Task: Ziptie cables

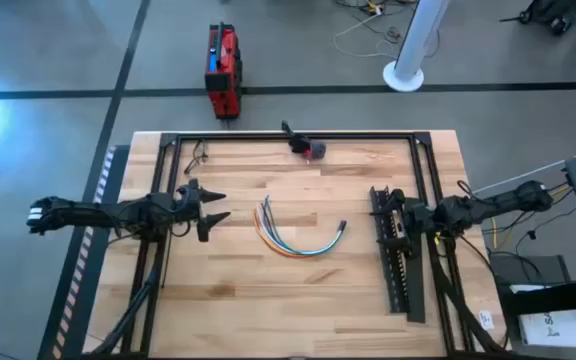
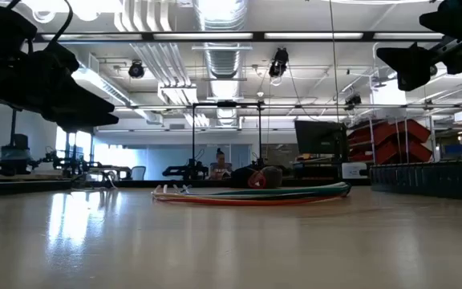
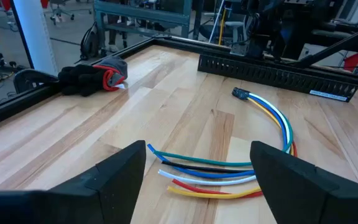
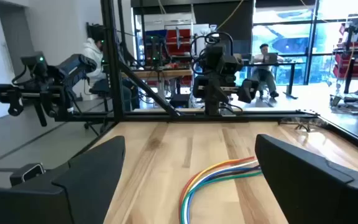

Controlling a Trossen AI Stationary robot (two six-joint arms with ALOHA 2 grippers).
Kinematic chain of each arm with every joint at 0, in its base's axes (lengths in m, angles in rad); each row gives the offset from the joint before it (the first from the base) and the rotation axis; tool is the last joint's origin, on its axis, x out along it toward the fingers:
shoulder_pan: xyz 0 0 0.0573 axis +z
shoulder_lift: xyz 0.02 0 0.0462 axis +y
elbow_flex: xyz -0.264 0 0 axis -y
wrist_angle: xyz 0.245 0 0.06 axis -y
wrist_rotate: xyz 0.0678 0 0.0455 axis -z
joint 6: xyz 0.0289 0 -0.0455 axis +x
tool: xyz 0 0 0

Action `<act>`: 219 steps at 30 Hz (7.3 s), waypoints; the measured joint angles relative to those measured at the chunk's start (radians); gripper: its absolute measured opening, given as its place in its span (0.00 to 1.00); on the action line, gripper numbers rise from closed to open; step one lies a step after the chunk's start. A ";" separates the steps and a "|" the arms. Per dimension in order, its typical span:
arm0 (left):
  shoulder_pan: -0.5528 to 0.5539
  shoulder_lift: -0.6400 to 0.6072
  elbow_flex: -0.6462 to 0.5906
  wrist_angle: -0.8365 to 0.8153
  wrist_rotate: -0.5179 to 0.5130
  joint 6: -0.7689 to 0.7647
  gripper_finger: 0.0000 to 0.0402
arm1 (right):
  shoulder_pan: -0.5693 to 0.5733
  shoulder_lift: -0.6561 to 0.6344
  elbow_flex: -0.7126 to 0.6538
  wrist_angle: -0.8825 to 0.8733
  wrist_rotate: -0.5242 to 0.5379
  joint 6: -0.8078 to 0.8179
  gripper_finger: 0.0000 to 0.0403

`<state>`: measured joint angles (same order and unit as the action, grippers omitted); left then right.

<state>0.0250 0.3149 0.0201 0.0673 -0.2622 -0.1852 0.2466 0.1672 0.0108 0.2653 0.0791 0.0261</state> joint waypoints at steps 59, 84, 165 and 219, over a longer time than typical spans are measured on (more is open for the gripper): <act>0.000 0.000 0.000 0.000 0.000 0.000 0.68 | 0.000 0.076 0.000 0.287 0.000 0.157 0.86; 0.000 0.000 0.000 0.000 0.000 0.000 0.68 | -0.006 0.728 0.222 0.465 0.053 0.153 0.86; 0.000 0.019 0.000 0.209 -0.039 -0.158 0.68 | 0.133 1.617 1.143 -1.087 0.052 0.446 0.03; -0.180 0.404 0.000 0.429 0.169 -0.547 0.50 | 0.247 1.471 1.163 -1.061 0.315 0.549 0.03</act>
<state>-0.1551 0.7191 0.0196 0.4961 -0.0928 -0.7320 0.4934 1.6382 1.1740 -0.7954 0.3937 0.5752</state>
